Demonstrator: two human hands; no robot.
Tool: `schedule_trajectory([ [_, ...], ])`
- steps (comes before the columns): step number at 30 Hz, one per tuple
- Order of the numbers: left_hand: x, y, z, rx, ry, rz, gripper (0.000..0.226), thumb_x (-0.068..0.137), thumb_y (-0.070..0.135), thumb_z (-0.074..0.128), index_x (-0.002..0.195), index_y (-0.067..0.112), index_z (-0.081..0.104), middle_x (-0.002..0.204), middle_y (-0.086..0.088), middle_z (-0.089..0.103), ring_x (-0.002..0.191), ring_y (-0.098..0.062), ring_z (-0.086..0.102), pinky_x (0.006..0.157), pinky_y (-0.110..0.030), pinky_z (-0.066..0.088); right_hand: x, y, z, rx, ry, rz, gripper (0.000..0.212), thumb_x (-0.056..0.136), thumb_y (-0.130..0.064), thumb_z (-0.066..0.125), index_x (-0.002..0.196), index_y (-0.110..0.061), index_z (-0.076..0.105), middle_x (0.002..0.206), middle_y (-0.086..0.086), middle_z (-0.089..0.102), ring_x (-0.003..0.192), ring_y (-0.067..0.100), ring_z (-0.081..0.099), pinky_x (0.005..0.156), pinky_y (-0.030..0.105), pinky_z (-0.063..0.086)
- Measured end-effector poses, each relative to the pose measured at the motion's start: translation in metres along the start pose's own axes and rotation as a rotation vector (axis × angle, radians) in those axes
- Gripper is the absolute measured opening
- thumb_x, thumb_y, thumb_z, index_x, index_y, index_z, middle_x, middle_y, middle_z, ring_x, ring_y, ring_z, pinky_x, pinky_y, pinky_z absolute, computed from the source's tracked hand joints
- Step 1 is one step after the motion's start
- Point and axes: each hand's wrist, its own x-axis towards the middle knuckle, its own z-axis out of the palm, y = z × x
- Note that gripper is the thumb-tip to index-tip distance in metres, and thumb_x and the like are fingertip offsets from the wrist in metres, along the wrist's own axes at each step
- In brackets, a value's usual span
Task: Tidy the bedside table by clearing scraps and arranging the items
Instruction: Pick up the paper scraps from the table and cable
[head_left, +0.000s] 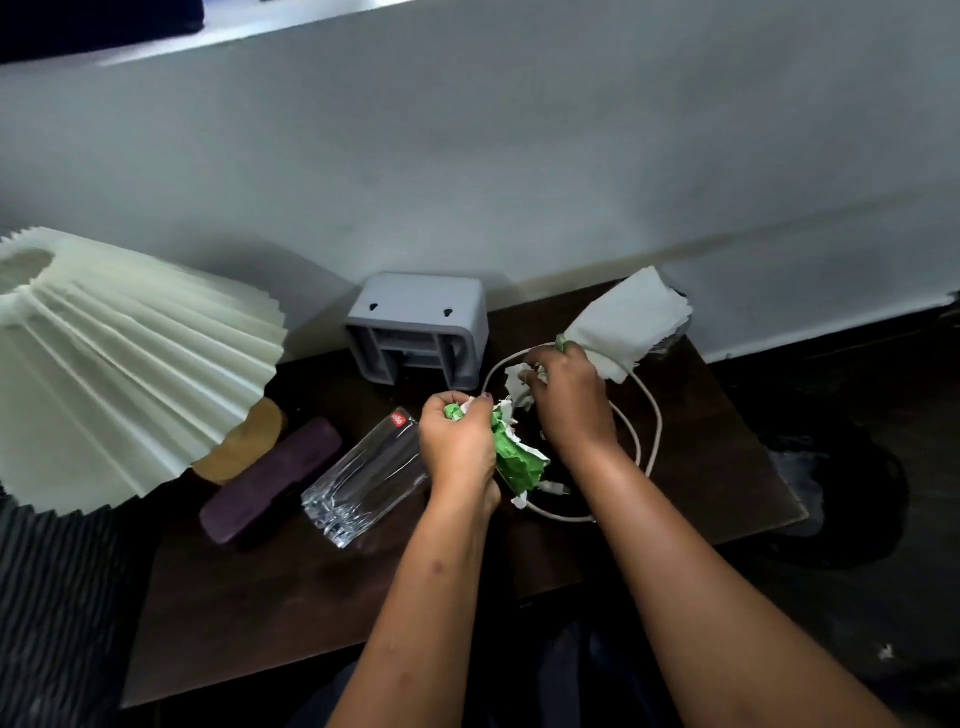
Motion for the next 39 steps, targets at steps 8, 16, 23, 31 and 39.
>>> schedule_trajectory([
  [8, -0.004, 0.007, 0.003, -0.041, -0.134, -0.028, 0.02, 0.08, 0.011, 0.065, 0.069, 0.018, 0.05, 0.066, -0.007, 0.056, 0.055, -0.021, 0.05, 0.056, -0.031, 0.045, 0.004, -0.011, 0.011, -0.248, -0.17, 0.053, 0.021, 0.091, -0.009, 0.044, 0.108, -0.004, 0.055, 0.112, 0.02, 0.06, 0.103, 0.039, 0.059, 0.074, 0.038, 0.045],
  [16, -0.006, 0.021, -0.004, -0.073, -0.114, 0.032, 0.02, 0.082, 0.006, 0.059, 0.07, 0.018, 0.049, 0.061, -0.007, 0.048, 0.054, -0.019, 0.041, 0.052, -0.029, 0.035, 0.005, -0.012, 0.006, -0.069, 0.026, 0.014, 0.015, 0.091, -0.023, 0.052, 0.098, -0.011, 0.057, 0.099, 0.017, 0.065, 0.089, 0.039, 0.061, 0.063, 0.033, 0.037],
  [23, -0.011, 0.036, -0.005, -0.146, -0.065, 0.077, 0.022, 0.082, -0.001, 0.049, 0.071, 0.018, 0.049, 0.059, -0.002, 0.043, 0.05, -0.014, 0.037, 0.046, -0.023, 0.033, 0.013, -0.023, -0.036, 0.311, 0.214, 0.073, 0.033, 0.088, -0.04, 0.058, 0.068, -0.014, 0.057, 0.057, 0.0, 0.051, 0.055, 0.01, 0.049, 0.049, 0.023, 0.031],
  [31, -0.006, 0.051, -0.002, -0.571, 0.084, 0.141, 0.027, 0.08, -0.009, 0.034, 0.067, 0.012, 0.045, 0.059, -0.008, 0.045, 0.042, -0.014, 0.044, 0.041, -0.021, 0.038, -0.022, -0.081, -0.047, 1.411, -0.101, 0.563, 0.023, 0.082, -0.015, 0.064, 0.064, -0.019, 0.049, 0.062, 0.004, 0.045, 0.054, 0.018, 0.043, 0.045, 0.024, 0.037],
  [39, -0.02, 0.049, 0.008, -0.499, -0.087, 0.254, 0.038, 0.074, -0.02, 0.028, 0.069, 0.01, 0.051, 0.069, -0.009, 0.052, 0.06, -0.016, 0.05, 0.055, -0.02, 0.044, -0.043, -0.098, -0.031, 1.555, 0.039, 0.679, 0.023, 0.085, -0.005, 0.056, 0.063, -0.01, 0.052, 0.059, 0.006, 0.055, 0.056, 0.017, 0.052, 0.056, 0.025, 0.044],
])
